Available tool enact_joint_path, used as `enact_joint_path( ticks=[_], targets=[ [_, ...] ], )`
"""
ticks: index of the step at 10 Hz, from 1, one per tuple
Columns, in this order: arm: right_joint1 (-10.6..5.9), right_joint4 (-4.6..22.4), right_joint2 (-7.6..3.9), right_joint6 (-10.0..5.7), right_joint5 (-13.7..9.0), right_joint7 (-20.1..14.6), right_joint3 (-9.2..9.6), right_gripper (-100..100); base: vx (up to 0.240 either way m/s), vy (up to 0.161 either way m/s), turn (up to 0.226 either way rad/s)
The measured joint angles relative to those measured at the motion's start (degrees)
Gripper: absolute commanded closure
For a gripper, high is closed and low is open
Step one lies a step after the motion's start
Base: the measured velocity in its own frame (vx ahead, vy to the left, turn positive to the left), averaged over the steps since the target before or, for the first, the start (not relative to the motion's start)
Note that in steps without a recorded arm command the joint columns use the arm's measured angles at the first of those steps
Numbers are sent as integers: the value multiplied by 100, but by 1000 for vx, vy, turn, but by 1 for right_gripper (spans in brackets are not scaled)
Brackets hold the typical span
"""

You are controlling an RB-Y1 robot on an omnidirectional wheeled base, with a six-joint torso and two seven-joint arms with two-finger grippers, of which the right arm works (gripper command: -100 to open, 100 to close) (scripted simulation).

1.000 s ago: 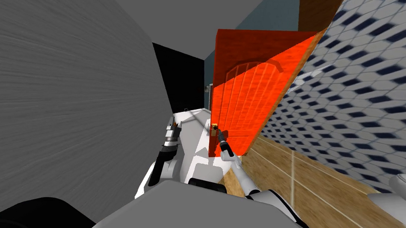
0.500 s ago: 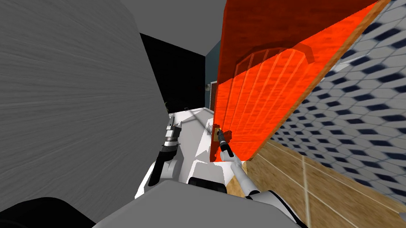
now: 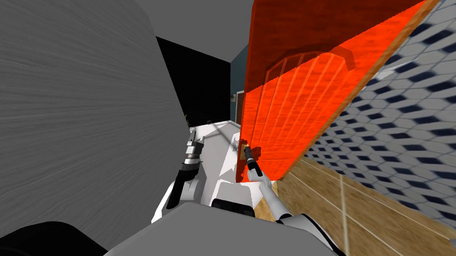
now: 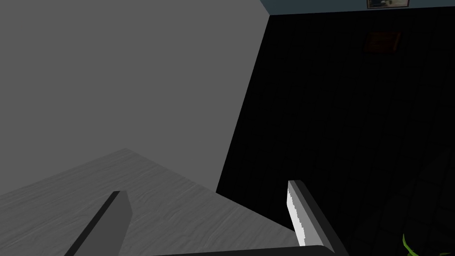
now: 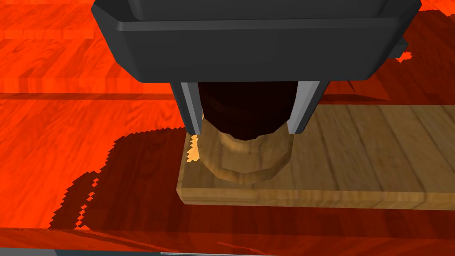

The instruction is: Push the door open

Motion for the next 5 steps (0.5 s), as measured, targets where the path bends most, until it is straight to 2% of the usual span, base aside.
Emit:
enact_joint_path(
  ticks=[1, 2, 5],
  targets=[
    [8, 5, 1, 4, 0, 0, 1, 100, 0, 0, 0],
    [11, 7, 1, 6, 0, 0, 2, 100, 104, -39, -108],
    [61, 9, 1, 79, -84, 114, 145, 100, 153, -45, -107]
  ],
)
